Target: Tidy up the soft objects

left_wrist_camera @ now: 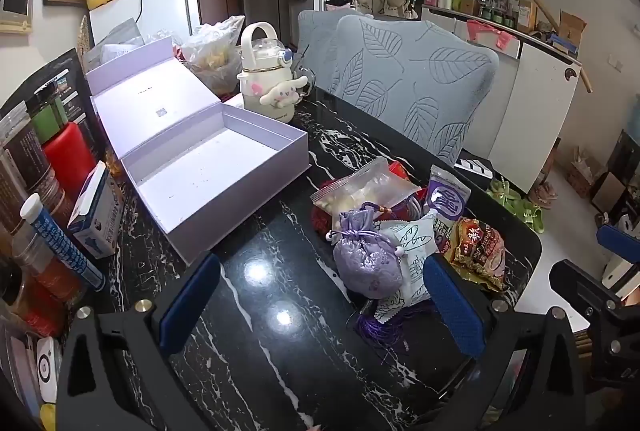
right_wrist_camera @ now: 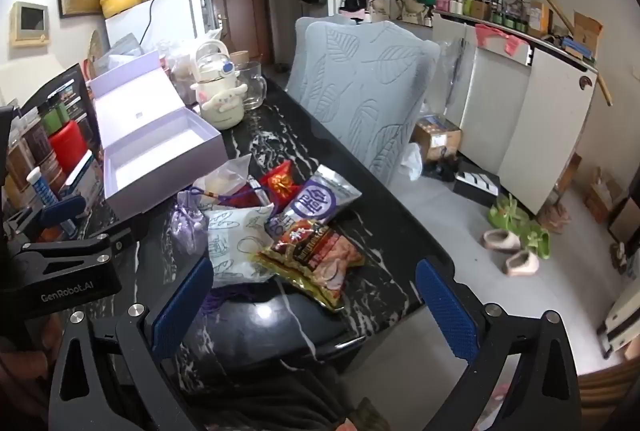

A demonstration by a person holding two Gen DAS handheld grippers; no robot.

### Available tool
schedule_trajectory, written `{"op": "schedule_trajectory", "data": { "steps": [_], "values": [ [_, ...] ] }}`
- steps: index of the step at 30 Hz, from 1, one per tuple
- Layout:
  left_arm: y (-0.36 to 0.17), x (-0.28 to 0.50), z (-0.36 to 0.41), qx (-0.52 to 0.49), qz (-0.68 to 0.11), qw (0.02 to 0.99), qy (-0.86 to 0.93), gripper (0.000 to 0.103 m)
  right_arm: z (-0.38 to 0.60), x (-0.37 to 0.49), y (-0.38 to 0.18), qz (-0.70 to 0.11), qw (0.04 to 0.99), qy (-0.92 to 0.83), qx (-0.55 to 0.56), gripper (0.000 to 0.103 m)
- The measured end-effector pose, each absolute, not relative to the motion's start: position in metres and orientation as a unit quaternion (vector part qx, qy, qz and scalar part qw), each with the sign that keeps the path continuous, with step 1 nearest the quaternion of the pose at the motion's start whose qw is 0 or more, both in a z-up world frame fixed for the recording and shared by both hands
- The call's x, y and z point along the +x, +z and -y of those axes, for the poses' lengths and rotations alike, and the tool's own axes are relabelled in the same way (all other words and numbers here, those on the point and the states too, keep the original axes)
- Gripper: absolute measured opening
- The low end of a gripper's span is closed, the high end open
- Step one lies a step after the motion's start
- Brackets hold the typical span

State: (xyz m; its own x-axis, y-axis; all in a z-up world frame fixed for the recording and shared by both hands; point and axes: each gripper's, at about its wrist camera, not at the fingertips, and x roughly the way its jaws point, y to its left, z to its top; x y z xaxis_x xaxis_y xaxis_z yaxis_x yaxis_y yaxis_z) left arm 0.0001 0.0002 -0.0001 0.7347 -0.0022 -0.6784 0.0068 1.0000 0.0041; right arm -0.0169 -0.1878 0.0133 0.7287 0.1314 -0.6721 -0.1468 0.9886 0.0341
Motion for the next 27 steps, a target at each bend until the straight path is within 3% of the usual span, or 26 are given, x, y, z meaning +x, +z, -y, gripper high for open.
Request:
{"op": "schedule_trajectory", "data": {
  "steps": [27],
  "values": [
    [0.0011, -0.0037, -0.0035, -0.013, -0.363, 0.932, -0.015, 0.103, 0.1902, -0.0129, 0.0104, -0.368, 0.927, 0.068, 0.0, 0.103]
  ]
}}
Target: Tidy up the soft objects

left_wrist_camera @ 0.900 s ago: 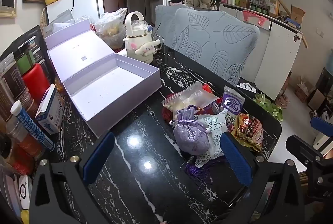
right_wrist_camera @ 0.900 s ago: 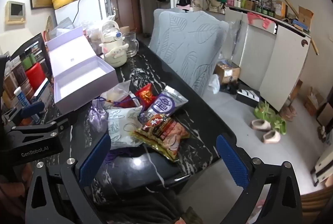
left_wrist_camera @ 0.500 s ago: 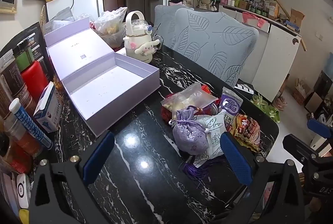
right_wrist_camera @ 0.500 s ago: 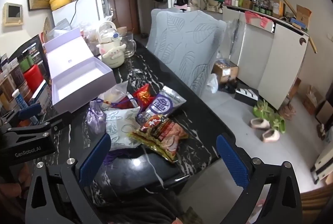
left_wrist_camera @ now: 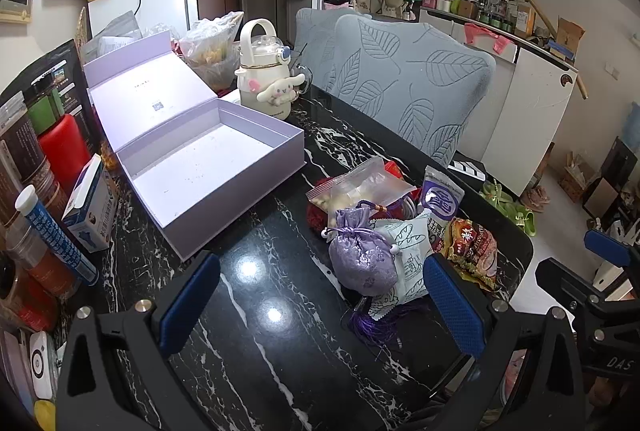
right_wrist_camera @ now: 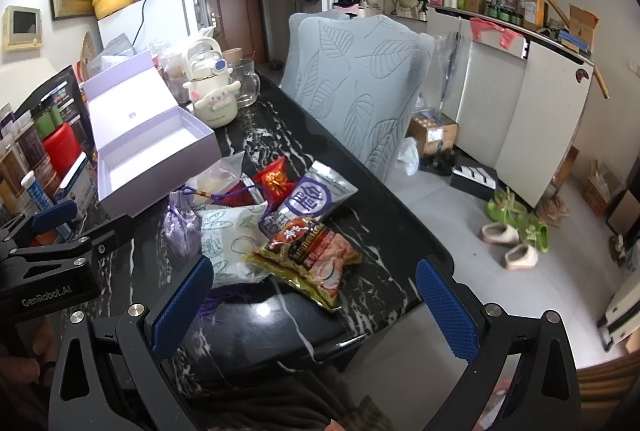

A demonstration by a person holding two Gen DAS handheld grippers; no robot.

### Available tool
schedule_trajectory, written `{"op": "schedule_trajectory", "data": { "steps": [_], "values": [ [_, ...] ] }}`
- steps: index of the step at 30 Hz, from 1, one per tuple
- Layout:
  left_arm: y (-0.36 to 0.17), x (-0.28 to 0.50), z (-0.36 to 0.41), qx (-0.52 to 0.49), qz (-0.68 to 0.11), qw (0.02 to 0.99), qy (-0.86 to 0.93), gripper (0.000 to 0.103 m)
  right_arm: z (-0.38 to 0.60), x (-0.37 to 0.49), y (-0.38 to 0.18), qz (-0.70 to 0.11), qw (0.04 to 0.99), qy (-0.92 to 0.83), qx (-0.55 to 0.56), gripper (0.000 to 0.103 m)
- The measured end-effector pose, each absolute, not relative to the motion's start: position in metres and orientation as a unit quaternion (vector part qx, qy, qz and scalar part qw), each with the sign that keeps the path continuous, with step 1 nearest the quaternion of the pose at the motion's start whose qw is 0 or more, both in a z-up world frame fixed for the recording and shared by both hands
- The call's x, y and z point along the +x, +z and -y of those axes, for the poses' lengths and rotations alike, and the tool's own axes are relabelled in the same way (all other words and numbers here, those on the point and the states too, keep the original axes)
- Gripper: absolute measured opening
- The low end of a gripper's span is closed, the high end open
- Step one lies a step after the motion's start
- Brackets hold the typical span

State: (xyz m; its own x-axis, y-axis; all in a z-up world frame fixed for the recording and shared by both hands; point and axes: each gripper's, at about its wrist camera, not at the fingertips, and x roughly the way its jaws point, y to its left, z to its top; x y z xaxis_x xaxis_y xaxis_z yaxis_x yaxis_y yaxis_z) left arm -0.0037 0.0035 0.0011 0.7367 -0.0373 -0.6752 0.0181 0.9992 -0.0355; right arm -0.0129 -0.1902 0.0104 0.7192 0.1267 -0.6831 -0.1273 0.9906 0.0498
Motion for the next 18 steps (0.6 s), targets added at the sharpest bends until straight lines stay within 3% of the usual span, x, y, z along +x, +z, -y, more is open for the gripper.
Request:
{"op": "schedule_trajectory", "data": {
  "steps": [18],
  "values": [
    [-0.0004, -0.0055, -0.0044, -0.017, -0.363, 0.931, -0.015, 0.103, 0.1881, -0.0117, 0.0079, -0.372, 0.925, 0.073, -0.002, 0.103]
  ]
}}
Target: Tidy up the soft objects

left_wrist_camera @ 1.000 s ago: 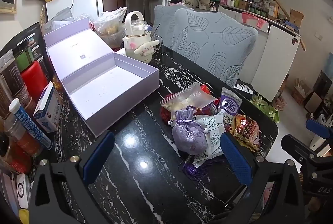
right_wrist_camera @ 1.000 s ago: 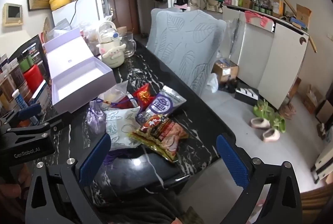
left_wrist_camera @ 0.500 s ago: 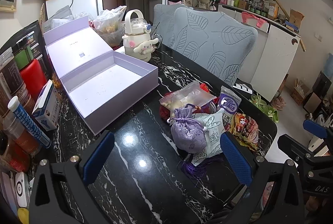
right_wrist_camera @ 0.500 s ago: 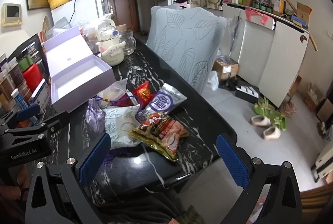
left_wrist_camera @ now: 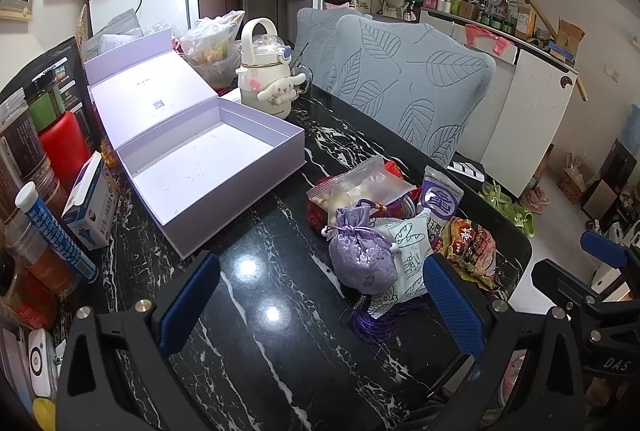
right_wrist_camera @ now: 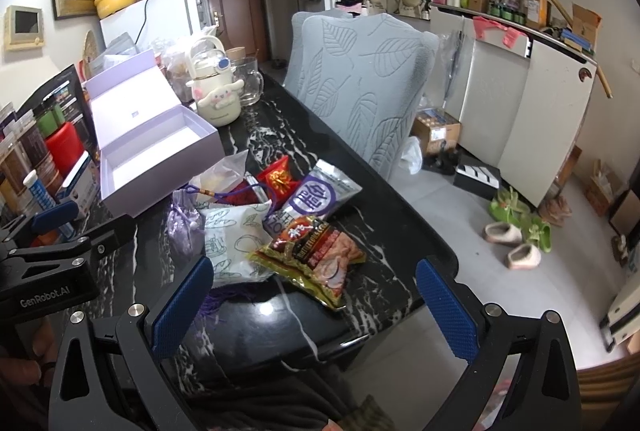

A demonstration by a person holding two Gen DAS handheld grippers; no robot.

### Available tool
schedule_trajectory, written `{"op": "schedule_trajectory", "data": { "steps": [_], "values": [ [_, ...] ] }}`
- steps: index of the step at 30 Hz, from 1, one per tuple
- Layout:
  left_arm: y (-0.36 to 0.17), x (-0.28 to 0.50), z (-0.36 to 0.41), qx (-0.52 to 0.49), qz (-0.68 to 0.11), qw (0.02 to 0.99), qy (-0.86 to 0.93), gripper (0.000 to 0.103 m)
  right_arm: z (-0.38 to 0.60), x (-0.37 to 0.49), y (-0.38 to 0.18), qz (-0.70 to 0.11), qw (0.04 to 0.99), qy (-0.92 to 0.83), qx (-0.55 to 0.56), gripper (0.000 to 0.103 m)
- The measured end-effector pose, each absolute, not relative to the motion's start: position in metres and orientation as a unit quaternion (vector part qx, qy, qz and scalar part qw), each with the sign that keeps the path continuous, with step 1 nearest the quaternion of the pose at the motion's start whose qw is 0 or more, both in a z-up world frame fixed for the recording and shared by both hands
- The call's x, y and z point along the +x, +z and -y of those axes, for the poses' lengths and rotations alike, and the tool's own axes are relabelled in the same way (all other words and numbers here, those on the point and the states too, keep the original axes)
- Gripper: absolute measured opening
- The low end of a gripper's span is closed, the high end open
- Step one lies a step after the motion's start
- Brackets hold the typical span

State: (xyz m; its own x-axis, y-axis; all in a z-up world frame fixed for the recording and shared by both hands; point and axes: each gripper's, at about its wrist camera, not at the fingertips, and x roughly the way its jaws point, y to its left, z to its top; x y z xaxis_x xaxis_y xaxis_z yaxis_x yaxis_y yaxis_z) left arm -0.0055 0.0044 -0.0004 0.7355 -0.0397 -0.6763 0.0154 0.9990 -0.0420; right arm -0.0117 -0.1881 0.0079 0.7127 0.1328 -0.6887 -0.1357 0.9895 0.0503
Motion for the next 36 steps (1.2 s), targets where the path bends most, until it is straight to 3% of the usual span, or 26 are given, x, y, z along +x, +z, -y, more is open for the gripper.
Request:
{"op": "schedule_trajectory", "data": {
  "steps": [36],
  "values": [
    [-0.0012, -0.0051, -0.0033, -0.026, -0.368, 0.929, -0.033, 0.103, 0.19, -0.0087, 0.0042, -0.374, 0.924, 0.077, 0.011, 0.103]
  ]
}}
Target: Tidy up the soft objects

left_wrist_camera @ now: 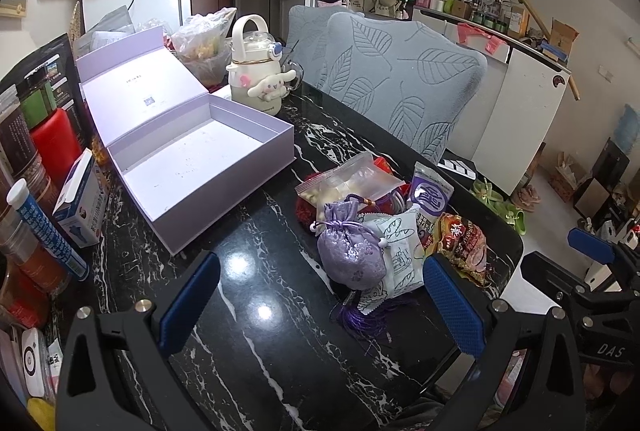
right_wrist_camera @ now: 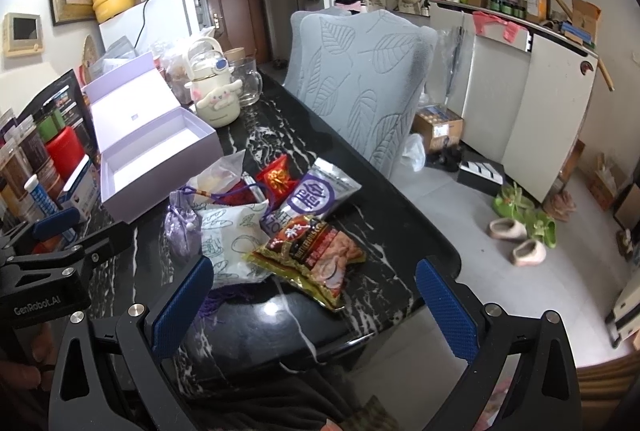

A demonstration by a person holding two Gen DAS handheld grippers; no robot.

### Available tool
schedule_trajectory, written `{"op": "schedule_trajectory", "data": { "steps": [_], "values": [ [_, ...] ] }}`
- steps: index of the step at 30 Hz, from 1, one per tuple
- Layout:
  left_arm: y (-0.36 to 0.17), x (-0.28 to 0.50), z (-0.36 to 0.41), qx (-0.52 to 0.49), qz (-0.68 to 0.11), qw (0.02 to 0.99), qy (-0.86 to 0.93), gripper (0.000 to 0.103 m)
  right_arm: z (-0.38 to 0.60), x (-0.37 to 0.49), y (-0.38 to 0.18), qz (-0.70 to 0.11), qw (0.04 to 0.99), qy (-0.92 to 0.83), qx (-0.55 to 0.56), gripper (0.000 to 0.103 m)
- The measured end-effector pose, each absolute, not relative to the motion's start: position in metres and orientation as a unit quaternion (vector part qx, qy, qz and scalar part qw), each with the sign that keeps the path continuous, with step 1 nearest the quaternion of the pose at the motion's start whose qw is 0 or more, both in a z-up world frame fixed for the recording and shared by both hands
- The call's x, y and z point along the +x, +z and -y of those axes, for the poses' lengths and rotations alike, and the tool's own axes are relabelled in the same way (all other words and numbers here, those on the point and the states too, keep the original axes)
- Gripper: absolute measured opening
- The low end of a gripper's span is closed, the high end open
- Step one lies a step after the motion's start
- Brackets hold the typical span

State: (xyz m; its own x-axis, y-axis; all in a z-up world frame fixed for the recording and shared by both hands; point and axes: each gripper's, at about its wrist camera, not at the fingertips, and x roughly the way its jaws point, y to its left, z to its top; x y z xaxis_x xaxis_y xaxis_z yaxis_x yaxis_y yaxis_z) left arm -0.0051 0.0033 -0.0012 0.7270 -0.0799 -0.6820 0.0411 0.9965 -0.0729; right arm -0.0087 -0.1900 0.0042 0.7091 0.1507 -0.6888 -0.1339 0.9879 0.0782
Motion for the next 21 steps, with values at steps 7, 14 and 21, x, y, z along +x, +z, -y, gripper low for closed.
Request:
{"op": "schedule_trajectory", "data": {
  "steps": [7, 14, 21],
  "values": [
    [-0.009, -0.001, -0.002, -0.034, -0.378, 0.924, -0.045, 0.103, 0.196, -0.004, -0.004, -0.382, 0.92, 0.087, 0.019, 0.103],
    [-0.02, 0.006, 0.002, -0.039, -0.386, 0.92, -0.059, 0.103, 0.203, 0.005, -0.019, -0.396, 0.913, 0.097, 0.034, 0.103],
    [-0.036, 0.021, 0.001, -0.052, -0.405, 0.91, -0.072, 0.103, 0.21, 0.017, -0.033, -0.411, 0.904, 0.107, 0.053, 0.103]
  ]
}}
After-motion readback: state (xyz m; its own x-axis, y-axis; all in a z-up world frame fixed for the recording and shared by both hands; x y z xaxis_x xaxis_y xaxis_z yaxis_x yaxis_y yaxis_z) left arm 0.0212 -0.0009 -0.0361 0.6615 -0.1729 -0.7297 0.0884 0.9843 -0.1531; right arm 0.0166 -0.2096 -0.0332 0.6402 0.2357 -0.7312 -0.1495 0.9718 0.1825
